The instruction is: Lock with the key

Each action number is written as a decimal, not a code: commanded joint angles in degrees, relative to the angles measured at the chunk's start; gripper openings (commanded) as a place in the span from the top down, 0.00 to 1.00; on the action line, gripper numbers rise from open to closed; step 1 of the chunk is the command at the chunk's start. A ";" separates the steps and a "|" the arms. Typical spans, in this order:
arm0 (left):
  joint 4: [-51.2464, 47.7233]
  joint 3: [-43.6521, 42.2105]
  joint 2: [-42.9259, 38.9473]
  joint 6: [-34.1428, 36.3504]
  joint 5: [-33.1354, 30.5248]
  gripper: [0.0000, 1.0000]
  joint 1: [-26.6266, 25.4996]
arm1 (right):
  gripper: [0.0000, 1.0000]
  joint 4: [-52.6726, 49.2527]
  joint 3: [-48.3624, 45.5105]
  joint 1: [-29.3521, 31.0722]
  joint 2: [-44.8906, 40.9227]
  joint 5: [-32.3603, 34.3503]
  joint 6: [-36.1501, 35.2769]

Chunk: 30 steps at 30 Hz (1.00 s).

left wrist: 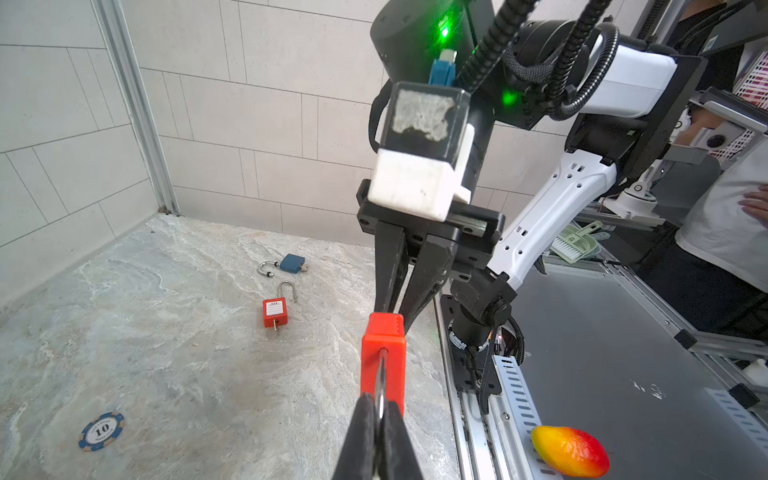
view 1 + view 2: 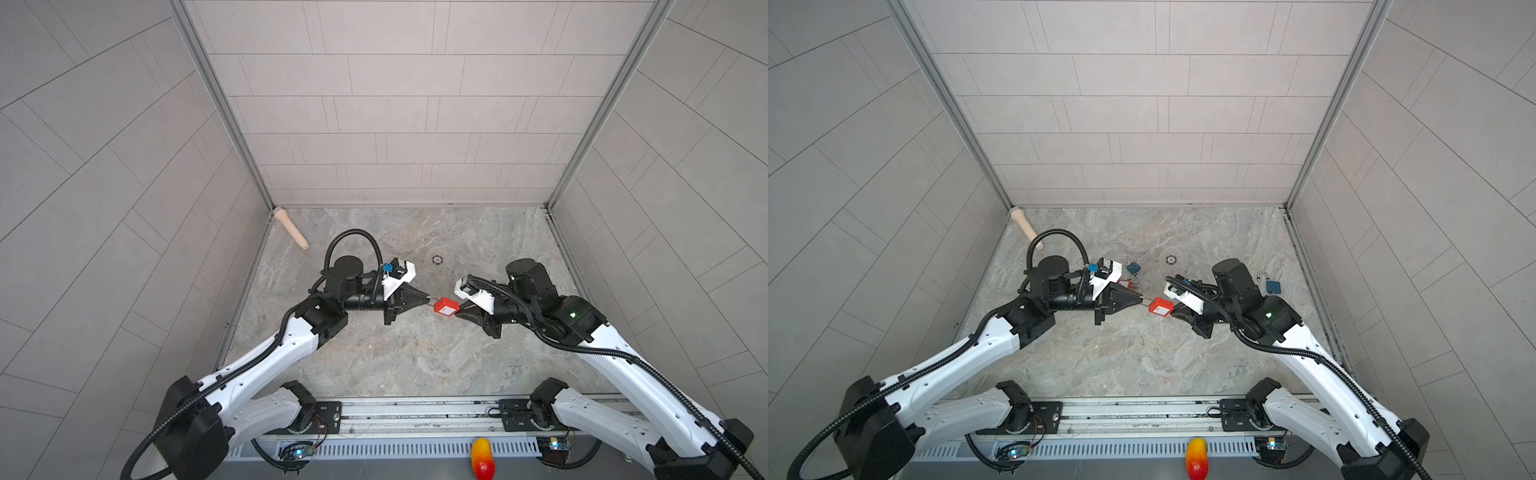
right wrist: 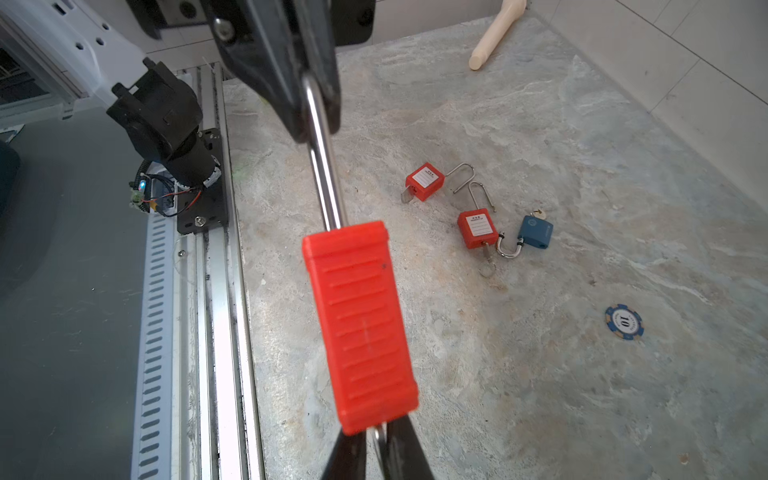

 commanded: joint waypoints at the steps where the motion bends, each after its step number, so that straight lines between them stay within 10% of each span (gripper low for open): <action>1: -0.67 2.41 -0.60 1.62 1.49 1.00 -0.26 | 0.95 -1.38 0.87 -0.60 -0.65 -1.59 -1.23; 14: 1.42 2.60 -0.28 1.19 0.47 1.00 1.72 | 1.00 -3.60 -3.49 -1.26 -2.68 -1.87 -1.88; 22: -2.14 3.21 0.82 2.20 1.54 1.00 1.83 | 1.00 -0.42 -7.83 -1.39 -6.75 10.26 -3.75; 30: -2.26 2.10 0.27 3.25 0.35 1.00 2.33 | 1.00 -0.72 -7.57 -1.31 -4.18 4.81 -4.52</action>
